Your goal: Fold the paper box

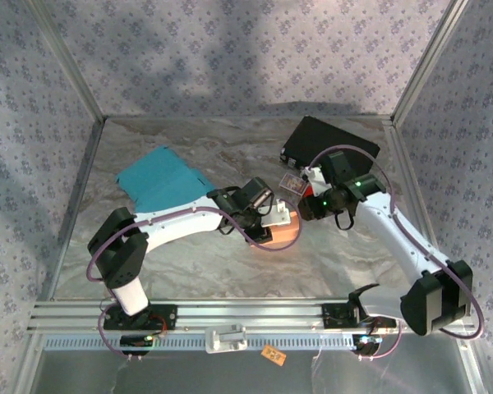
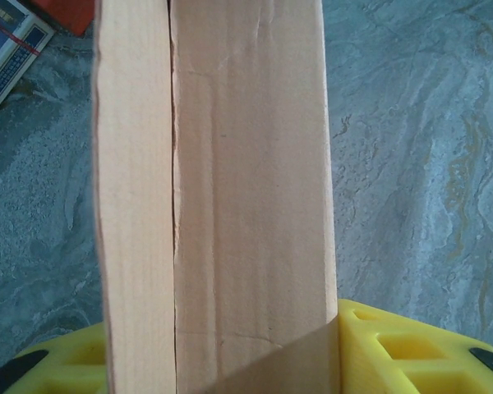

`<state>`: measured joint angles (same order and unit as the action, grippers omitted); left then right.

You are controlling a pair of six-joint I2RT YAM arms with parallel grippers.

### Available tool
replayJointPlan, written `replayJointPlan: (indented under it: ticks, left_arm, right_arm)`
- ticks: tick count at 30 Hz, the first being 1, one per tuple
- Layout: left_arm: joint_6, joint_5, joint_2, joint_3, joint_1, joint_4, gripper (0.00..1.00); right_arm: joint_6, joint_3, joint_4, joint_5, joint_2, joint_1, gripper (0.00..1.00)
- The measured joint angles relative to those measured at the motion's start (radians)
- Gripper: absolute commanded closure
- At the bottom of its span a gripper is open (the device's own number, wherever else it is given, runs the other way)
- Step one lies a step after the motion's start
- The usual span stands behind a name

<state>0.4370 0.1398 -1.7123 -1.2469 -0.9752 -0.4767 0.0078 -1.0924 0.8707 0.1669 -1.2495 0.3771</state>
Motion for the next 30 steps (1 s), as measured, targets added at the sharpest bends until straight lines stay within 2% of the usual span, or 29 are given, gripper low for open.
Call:
replayJointPlan:
  ticks: [10, 21, 30]
  left_arm:
    - [0.008, 0.008, 0.000, -0.001, 0.007, -0.006, 0.53]
    - [0.008, 0.019, -0.005, -0.007, 0.014, -0.020, 0.52]
    - [0.008, 0.030, -0.006, -0.007, 0.020, -0.020, 0.53]
  right_arm:
    - [-0.013, 0.000, 0.001, 0.090, -0.059, -0.014, 0.58]
    - [-0.028, -0.021, 0.013, 0.094, -0.111, -0.005, 0.78]
    - [-0.028, -0.025, 0.024, 0.072, -0.120, 0.018, 0.83]
